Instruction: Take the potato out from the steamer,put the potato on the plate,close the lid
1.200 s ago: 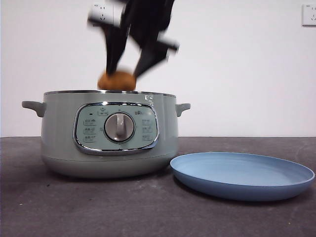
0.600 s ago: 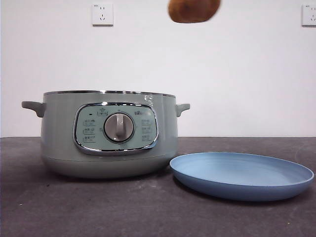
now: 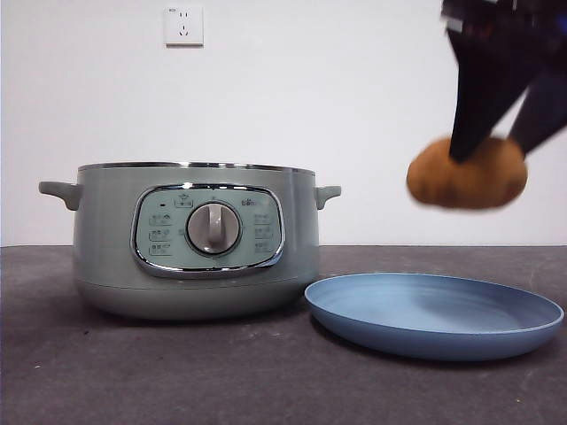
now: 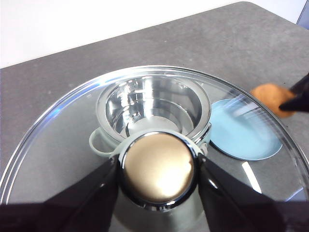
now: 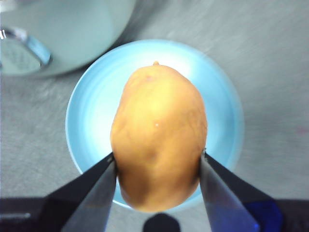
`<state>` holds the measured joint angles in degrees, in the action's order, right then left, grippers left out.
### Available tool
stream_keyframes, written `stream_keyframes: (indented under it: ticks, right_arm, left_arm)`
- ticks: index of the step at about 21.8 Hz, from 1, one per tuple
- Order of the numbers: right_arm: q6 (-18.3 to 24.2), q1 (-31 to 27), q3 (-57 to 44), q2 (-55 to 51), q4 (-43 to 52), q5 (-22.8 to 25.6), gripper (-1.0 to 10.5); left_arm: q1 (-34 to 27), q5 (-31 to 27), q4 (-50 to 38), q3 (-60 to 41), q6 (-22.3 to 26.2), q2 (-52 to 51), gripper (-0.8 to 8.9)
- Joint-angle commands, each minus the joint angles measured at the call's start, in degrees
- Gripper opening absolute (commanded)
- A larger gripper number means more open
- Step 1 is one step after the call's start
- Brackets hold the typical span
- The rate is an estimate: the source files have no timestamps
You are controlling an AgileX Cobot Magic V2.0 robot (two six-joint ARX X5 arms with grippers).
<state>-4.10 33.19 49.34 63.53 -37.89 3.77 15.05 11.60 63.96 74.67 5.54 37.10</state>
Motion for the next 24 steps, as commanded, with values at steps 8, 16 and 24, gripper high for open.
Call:
stream_keyframes:
  ticks: [8,16,24]
  right_arm:
    - [-2.0,-1.6,-8.4,12.6,18.8,-2.4,-0.2]
    - [-3.0,-1.7,-8.4,17.3,18.6,-2.4,0.9]
    - [-3.0,-1.7,-8.3,16.3,17.7,-2.3,5.5]
  left_arm:
    - [-0.1,0.7,-3.0,0.5,0.5,-0.5,-0.09]
    - [-0.1,0.9,-3.5,0.5,0.7,2.0,-0.09]
    - [0.0,3.2,-8.2,0.5,1.6,8.9,-0.08]
